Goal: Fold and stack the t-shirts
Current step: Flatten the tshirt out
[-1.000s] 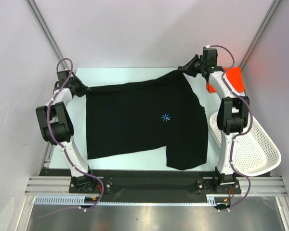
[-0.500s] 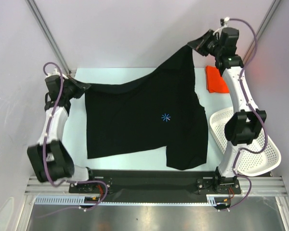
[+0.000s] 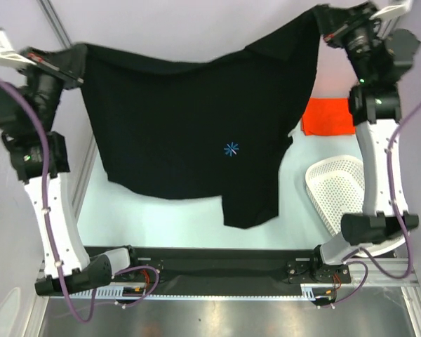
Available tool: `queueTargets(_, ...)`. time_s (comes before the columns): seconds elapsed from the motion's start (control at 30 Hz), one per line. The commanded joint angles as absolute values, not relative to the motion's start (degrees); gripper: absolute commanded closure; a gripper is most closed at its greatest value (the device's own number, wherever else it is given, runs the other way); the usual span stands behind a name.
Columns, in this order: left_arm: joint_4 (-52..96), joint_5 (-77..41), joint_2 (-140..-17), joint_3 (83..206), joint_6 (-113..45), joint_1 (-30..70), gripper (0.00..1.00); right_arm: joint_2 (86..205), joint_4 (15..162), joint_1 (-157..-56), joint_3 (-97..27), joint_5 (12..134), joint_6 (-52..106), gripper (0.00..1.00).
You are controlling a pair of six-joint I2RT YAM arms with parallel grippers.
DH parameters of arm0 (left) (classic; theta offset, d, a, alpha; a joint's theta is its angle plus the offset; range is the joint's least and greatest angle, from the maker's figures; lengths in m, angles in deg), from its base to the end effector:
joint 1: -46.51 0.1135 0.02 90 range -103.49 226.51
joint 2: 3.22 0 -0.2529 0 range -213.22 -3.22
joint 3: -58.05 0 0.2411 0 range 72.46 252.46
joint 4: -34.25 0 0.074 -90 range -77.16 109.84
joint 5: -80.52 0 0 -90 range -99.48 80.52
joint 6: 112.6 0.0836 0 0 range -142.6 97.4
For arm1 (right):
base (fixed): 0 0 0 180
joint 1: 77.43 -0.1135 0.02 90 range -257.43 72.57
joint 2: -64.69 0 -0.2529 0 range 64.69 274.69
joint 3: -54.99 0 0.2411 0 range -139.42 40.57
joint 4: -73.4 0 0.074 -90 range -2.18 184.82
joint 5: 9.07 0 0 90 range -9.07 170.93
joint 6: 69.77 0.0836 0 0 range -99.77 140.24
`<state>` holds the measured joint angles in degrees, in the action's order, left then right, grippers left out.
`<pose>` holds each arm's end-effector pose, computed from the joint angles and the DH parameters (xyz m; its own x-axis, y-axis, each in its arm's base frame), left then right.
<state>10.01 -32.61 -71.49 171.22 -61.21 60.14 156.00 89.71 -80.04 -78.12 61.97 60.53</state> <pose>0.2394 0.0242 0.5718 0.1803 -0.5468 -0.8176 0.3238 0.8179 -0.4756 0.3421 0.0428 0.5929 0.1105 0.6174 -0.7789 -0.5343 0.6977 0.4772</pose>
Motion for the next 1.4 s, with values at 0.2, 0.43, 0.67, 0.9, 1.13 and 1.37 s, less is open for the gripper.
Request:
queueTargets(0.2,8.1,-30.5,-59.9,185.0,-57.7,60.0,1.00,133.9,77.8,-79.7,-71.8,68.0,57.3,1.00)
queueTargets(0.43,1.0,-25.0,-49.4,186.7,-55.3,60.0,1.00,123.3,81.7,-79.7,-72.2,69.6,54.8,1.00)
queueTargets(0.67,-3.4,-20.7,-48.6,191.8,-52.0,59.5,1.00,121.4,81.5,-79.5,-74.8,70.0,56.8,1.00)
queueTargets(0.9,-2.9,-17.3,-51.2,183.9,-48.4,59.0,1.00,129.4,76.0,-79.5,-71.1,67.3,60.6,1.00)
queueTargets(1.13,8.8,-11.9,-48.8,154.4,-46.4,59.1,1.00,142.3,65.5,-86.8,-58.9,67.4,57.8,1.00)
queueTargets(1.37,24.4,-9.7,-51.2,125.3,-45.5,59.3,1.00,160.6,58.6,-89.1,-54.7,65.6,55.7,1.00)
